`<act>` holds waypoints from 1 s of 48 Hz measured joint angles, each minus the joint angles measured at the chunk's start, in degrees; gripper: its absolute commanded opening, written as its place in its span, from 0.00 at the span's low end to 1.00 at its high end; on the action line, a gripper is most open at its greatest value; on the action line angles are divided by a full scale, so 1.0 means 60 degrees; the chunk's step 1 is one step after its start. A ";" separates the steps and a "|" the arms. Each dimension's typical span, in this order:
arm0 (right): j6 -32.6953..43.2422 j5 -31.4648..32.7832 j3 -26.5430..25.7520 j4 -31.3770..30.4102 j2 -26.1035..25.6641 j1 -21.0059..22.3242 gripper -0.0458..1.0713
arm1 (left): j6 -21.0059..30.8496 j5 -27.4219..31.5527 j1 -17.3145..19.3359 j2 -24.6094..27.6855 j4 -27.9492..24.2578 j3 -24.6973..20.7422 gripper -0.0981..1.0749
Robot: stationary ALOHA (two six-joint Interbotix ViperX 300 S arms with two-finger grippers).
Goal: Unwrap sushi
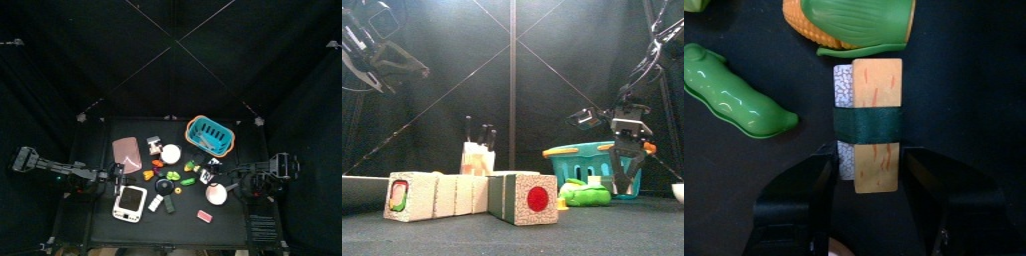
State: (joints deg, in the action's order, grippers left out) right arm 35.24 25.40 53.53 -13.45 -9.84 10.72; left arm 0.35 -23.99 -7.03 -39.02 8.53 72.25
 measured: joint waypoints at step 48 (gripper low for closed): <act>-0.0117 -0.0410 -0.1699 -0.0439 -0.0703 -0.1333 0.67 | -0.0073 -0.1538 0.1011 0.2988 -0.1611 -0.1597 0.91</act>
State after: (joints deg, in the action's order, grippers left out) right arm 34.54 22.94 43.33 -16.08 -14.06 2.72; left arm -0.09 -33.22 -0.97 -21.09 -1.14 62.67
